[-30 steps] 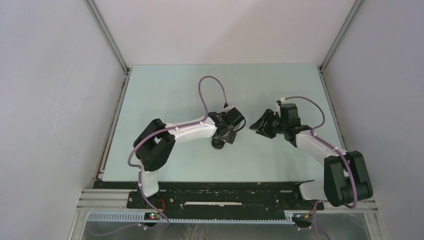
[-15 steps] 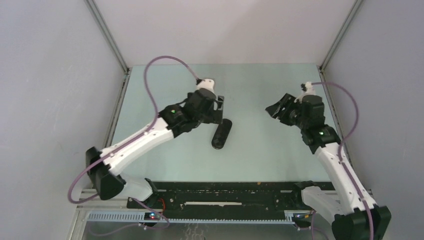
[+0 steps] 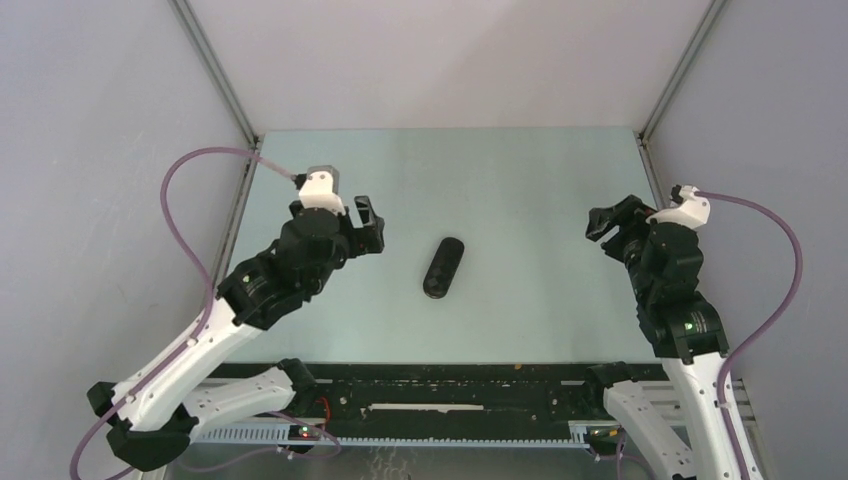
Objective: Organize the sunglasses
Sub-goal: Reset both arms
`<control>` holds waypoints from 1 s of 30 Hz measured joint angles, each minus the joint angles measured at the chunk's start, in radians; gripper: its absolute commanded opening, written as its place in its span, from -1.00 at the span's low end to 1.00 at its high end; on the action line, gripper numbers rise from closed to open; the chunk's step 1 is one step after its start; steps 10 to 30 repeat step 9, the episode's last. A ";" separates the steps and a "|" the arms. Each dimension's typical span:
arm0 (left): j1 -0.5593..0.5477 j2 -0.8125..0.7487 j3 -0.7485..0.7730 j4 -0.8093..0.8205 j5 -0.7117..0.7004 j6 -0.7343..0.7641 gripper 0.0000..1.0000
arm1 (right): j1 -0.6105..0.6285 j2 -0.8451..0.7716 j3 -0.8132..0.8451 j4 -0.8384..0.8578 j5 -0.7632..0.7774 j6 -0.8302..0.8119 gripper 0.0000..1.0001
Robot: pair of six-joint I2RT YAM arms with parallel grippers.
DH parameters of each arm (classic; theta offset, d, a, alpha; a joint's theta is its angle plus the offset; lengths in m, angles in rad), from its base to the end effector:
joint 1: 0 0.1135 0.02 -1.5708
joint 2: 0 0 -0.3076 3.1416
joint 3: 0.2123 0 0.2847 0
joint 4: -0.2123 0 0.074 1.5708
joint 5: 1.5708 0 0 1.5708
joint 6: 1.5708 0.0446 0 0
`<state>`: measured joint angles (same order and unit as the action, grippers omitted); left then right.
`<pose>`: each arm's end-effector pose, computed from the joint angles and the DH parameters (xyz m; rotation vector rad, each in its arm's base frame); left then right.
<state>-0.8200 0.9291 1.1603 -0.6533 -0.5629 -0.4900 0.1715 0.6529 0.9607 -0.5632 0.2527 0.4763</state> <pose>0.1504 -0.1263 0.4363 -0.0387 1.9369 -0.3140 0.1360 0.0122 0.4122 0.4516 1.7670 0.2276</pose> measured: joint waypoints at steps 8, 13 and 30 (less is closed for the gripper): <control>0.000 -0.021 -0.101 -0.006 -0.045 -0.019 0.78 | 0.000 0.004 -0.050 -0.020 0.038 0.001 0.52; 0.000 -0.023 -0.107 -0.007 -0.045 -0.019 0.78 | 0.000 0.007 -0.050 -0.020 0.038 0.001 0.52; 0.000 -0.023 -0.107 -0.007 -0.045 -0.019 0.78 | 0.000 0.007 -0.050 -0.020 0.038 0.001 0.52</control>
